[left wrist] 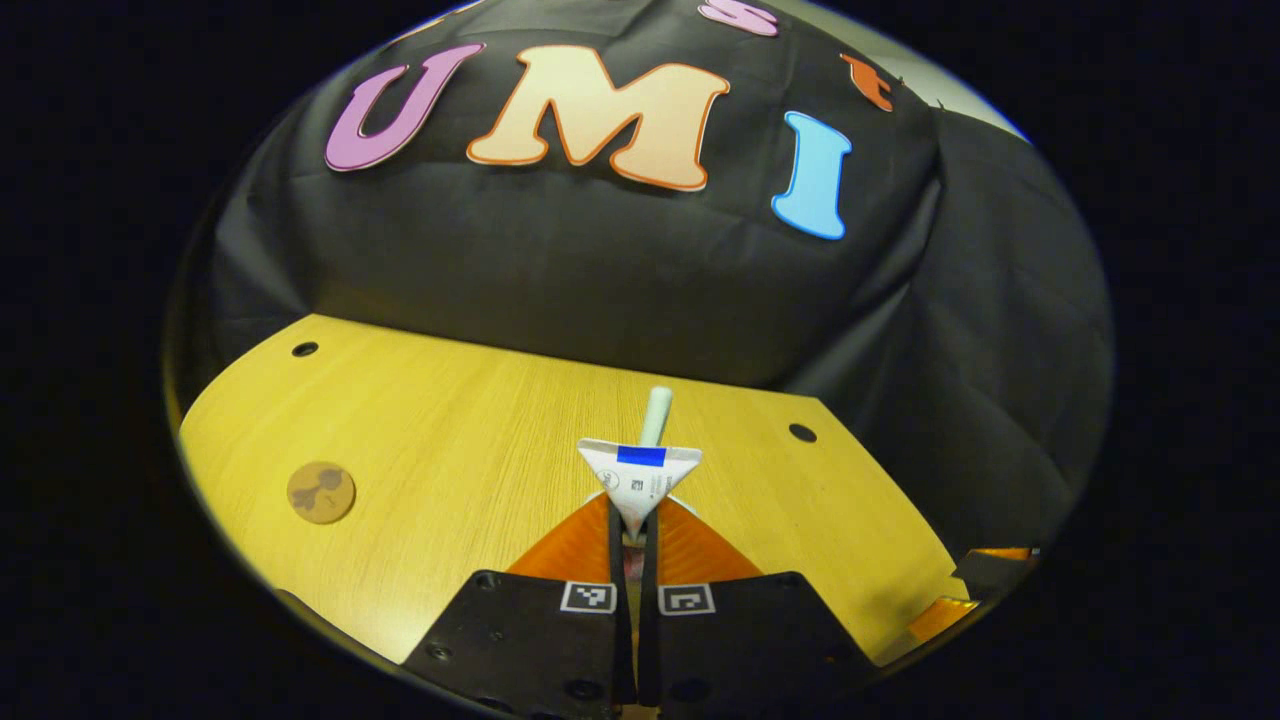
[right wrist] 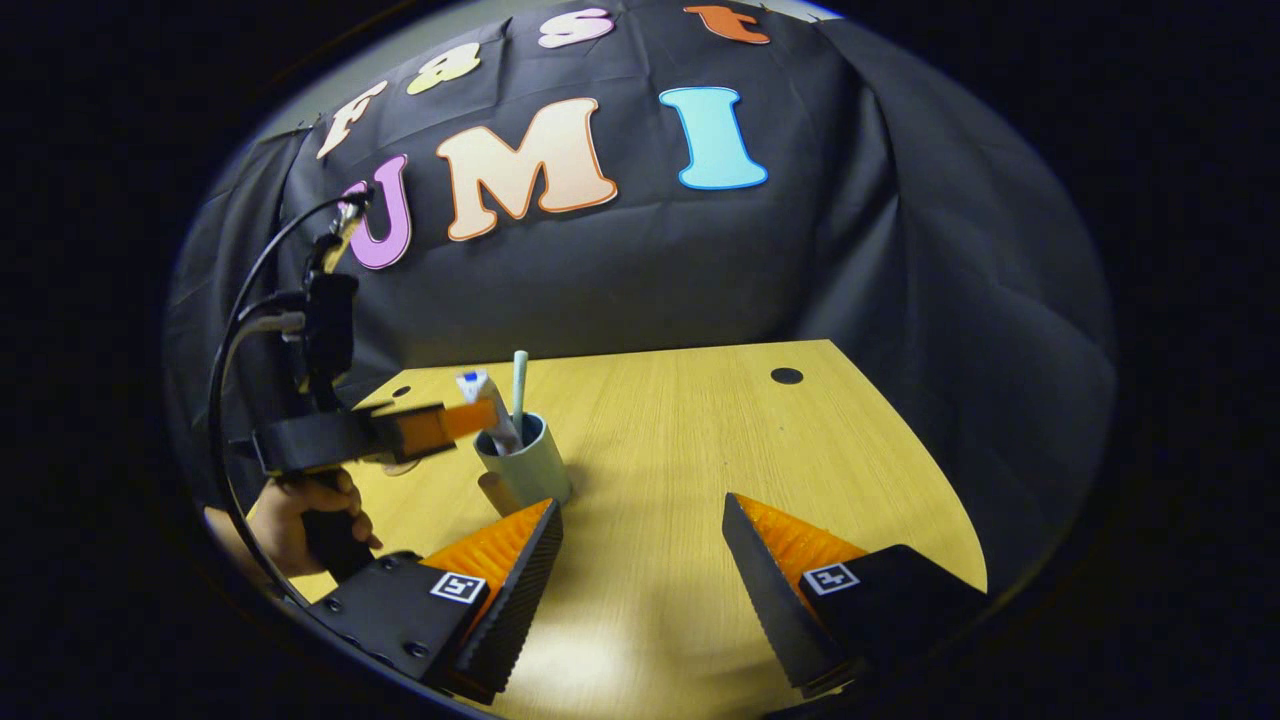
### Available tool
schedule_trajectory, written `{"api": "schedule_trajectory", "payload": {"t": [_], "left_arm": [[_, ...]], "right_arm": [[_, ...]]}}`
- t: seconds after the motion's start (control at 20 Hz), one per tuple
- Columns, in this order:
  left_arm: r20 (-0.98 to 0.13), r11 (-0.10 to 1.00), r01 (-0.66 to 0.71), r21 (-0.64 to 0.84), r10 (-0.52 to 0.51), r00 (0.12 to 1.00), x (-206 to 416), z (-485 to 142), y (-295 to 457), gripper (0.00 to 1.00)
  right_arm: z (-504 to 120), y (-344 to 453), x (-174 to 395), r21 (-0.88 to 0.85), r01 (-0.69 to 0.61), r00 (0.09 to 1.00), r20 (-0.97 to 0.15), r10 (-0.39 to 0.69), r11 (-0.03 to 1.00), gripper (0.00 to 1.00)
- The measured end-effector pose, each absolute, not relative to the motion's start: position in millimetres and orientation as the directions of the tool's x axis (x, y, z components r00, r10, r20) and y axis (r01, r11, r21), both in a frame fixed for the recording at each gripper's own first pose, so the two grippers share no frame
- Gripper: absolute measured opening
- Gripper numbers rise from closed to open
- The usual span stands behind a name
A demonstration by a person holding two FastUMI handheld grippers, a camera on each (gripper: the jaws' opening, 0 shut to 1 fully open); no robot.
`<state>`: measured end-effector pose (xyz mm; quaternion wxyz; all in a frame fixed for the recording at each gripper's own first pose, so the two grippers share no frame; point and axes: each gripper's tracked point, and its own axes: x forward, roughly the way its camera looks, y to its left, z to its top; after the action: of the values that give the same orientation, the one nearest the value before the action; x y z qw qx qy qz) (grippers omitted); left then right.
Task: Put the toothbrush and toothpaste on the desktop into the cup, then pick up the cup and place it on the coaster on the desktop.
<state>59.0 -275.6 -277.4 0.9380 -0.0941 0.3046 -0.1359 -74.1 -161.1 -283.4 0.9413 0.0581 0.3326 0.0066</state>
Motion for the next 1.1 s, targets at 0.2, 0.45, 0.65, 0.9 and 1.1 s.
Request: {"api": "schedule_trajectory", "payload": {"t": [0.2,0.45,0.65,0.9,1.1], "left_arm": [[-0.541,0.954,0.225,-0.198,-0.298,0.787,57.8,-268.9,-273.6,0.07],[-0.52,0.962,0.232,-0.144,-0.273,0.81,46.6,-248.2,-253.8,0.74],[-0.478,0.967,0.223,-0.128,-0.257,0.84,30.7,-219.4,-219.9,0.96],[-0.425,0.975,0.219,-0.045,-0.217,0.879,21.9,-188.2,-152.5,0.95],[-0.407,0.983,0.181,0.016,-0.159,0.899,16.6,-177.3,-96.5,0.95]], "right_arm": [[-279.9,-156.4,-62.6,0.134,0.012,0.781,-0.62,0.075,0.991,0.95],[-282.1,-137.1,-45.7,0.185,-0.022,0.738,-0.66,0.141,0.983,0.99],[-283.1,-108.8,-31.4,0.206,-0.072,0.653,-0.73,0.202,0.976,0.99],[-302.2,-73.8,-24.3,0.2,-0.091,0.504,-0.835,0.219,0.975,0.99],[-322.6,-49.6,-18.2,0.173,-0.109,0.411,-0.889,0.203,0.979,0.95]]}}
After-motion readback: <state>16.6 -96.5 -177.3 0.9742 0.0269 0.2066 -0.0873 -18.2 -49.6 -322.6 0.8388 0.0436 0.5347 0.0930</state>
